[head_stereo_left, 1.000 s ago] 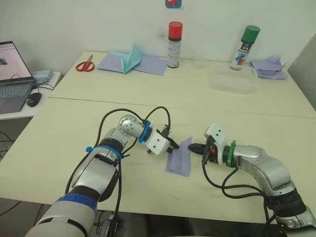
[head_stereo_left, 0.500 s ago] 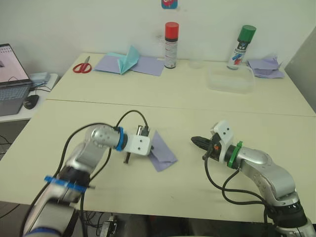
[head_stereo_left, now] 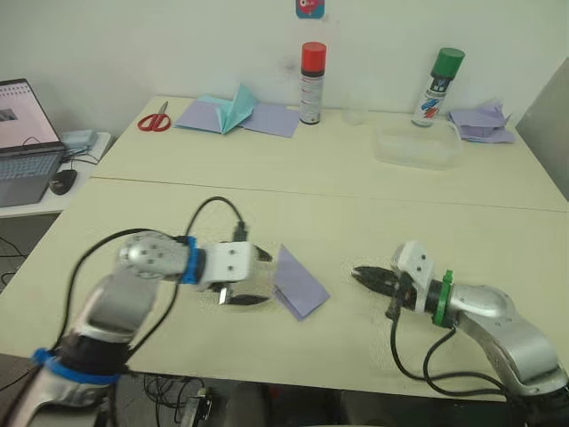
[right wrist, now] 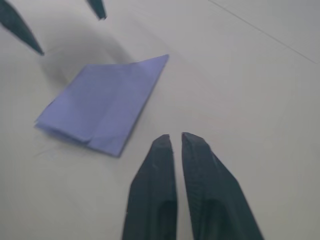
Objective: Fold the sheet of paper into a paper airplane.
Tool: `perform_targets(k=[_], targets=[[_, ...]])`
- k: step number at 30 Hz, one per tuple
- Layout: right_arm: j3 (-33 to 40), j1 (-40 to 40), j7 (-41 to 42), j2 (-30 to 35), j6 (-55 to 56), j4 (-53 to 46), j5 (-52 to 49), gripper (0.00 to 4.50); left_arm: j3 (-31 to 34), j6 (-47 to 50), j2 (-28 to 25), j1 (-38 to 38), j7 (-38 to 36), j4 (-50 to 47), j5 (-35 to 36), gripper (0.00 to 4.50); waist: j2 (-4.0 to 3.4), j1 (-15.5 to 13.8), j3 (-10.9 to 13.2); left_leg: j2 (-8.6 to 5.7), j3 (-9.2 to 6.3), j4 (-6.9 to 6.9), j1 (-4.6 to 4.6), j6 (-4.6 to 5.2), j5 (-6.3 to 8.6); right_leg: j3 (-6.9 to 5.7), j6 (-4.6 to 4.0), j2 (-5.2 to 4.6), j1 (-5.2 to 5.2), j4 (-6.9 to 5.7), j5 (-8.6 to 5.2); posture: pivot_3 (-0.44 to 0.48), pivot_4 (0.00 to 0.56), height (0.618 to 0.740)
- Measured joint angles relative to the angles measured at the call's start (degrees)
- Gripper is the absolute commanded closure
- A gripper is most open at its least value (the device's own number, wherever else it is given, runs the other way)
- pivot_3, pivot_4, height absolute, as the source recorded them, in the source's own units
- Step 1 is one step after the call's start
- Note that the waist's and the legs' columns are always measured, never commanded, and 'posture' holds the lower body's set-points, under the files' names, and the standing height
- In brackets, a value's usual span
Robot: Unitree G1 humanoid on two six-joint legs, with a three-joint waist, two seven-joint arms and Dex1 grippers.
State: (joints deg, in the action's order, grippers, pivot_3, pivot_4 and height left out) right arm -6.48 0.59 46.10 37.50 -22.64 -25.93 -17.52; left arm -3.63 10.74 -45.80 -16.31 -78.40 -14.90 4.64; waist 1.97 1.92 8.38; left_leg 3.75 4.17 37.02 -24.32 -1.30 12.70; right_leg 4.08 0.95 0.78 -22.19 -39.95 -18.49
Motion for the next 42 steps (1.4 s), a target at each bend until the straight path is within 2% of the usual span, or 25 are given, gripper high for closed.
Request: perform_targets(k=[5,9,17,25,29,38,39,42], targets=[[-5.5,-1.8,3.7,0.2,13.0,0.5,5.7,1.39,4.2,-9.5,-2.6,7.6,-4.9,4.9,7.0,0.00,-0.03,-0.1,0.0,0.00,-0.03,0.04,0.02,-0.01,0.00,-0.03,-0.01,-0.01,0.03,0.00,-0.02,0.000,0.150,0.740],[-10.7,-1.2,3.8,-3.7,19.0,4.6,9.8,0.02,5.9,-15.3,-0.7,8.6,-3.4,8.2,10.0,0.00,0.04,-0.5,0.0,-0.09,-0.03,0.23,0.02,-0.02,-0.02,-0.06,0.04,-0.08,0.15,0.00,-0.04,0.000,0.150,0.740],[-14.9,4.8,0.6,-9.4,22.8,13.5,16.7,0.02,6.0,-13.4,-0.4,12.4,0.6,2.6,12.3,0.00,0.09,-0.2,0.0,-0.07,-0.02,0.14,0.03,-0.02,-0.01,-0.04,-0.04,-0.08,0.10,-0.01,-0.01,0.000,0.150,0.740],[-16.3,6.1,-0.6,-12.5,22.9,15.0,18.7,0.02,6.0,-10.0,-0.5,13.6,3.8,-0.6,13.3,0.00,0.09,-0.2,0.0,-0.07,-0.04,0.12,0.03,-0.02,-0.01,-0.04,-0.05,-0.07,0.10,-0.02,-0.01,0.000,0.150,0.740],[-16.3,6.1,-0.5,-13.4,22.5,15.0,18.4,0.93,6.0,-10.1,-0.5,14.5,4.5,-0.6,13.3,0.00,0.09,-0.2,0.0,-0.08,-0.02,0.12,0.03,-0.02,-0.01,-0.05,-0.05,-0.08,0.10,-0.01,-0.01,0.000,0.150,0.740],[-16.3,6.1,-1.2,-13.7,22.2,15.9,18.8,4.33,6.0,-10.0,-0.5,15.2,6.5,-2.3,13.4,0.00,0.09,-0.2,0.0,-0.08,-0.02,0.12,0.03,-0.03,-0.02,-0.04,-0.05,-0.08,0.10,-0.01,-0.01,0.000,0.150,0.740],[-16.3,6.1,-1.3,-13.6,22.2,16.1,19.2,4.46,6.0,-10.0,-0.5,15.2,6.5,-2.6,13.4,0.00,0.08,-0.2,0.0,-0.08,-0.01,0.12,0.03,-0.03,-0.01,-0.05,-0.05,-0.08,0.10,-0.01,-0.01,0.000,0.150,0.740],[-16.0,6.1,-1.4,-13.0,22.3,16.2,19.4,4.46,6.0,-9.9,-0.5,15.1,6.6,-2.7,13.4,0.00,0.09,-0.3,0.0,-0.08,-0.02,0.12,0.03,-0.03,-0.02,-0.05,-0.05,-0.08,0.10,-0.01,-0.01,0.000,0.150,0.740]])
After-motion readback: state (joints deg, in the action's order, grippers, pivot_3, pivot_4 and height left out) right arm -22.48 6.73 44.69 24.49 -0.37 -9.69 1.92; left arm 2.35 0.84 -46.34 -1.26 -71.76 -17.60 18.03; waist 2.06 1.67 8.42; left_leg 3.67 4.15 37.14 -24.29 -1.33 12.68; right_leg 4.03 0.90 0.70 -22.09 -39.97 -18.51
